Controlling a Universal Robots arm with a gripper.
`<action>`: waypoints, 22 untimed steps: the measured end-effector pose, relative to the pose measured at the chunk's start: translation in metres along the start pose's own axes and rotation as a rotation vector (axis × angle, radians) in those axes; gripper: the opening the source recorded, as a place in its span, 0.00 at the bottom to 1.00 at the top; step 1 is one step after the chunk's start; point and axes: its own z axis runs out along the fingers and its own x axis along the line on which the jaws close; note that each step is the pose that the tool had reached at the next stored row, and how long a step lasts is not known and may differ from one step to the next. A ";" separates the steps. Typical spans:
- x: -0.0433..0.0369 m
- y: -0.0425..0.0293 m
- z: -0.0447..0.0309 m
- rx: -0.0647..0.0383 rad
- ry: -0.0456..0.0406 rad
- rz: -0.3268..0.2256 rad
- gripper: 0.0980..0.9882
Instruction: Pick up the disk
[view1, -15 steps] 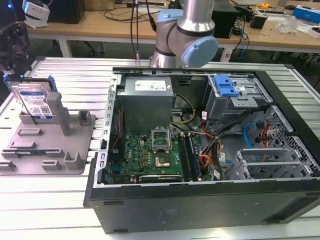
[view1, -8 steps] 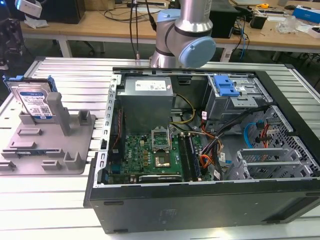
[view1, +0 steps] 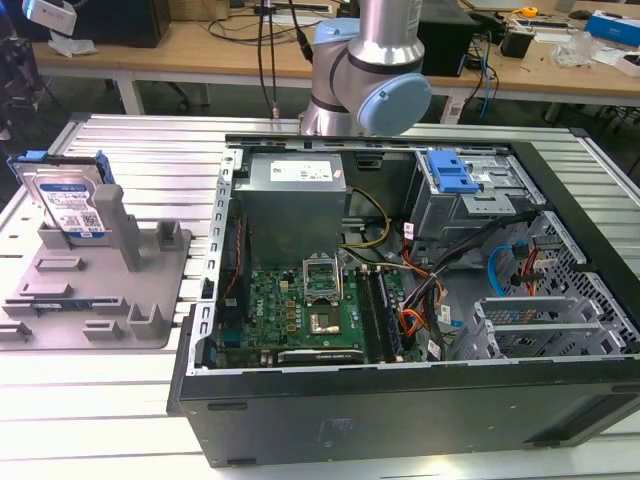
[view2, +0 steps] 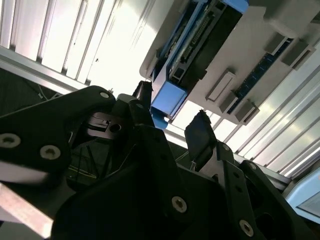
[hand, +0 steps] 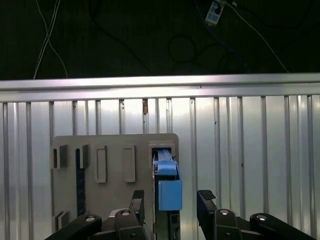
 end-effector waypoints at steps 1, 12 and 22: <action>0.0000 0.0000 0.0000 0.000 0.0000 0.000 0.50; 0.0034 -0.0023 0.0027 0.000 0.0007 0.000 0.50; 0.0051 -0.0057 0.0146 0.001 0.0033 0.000 0.50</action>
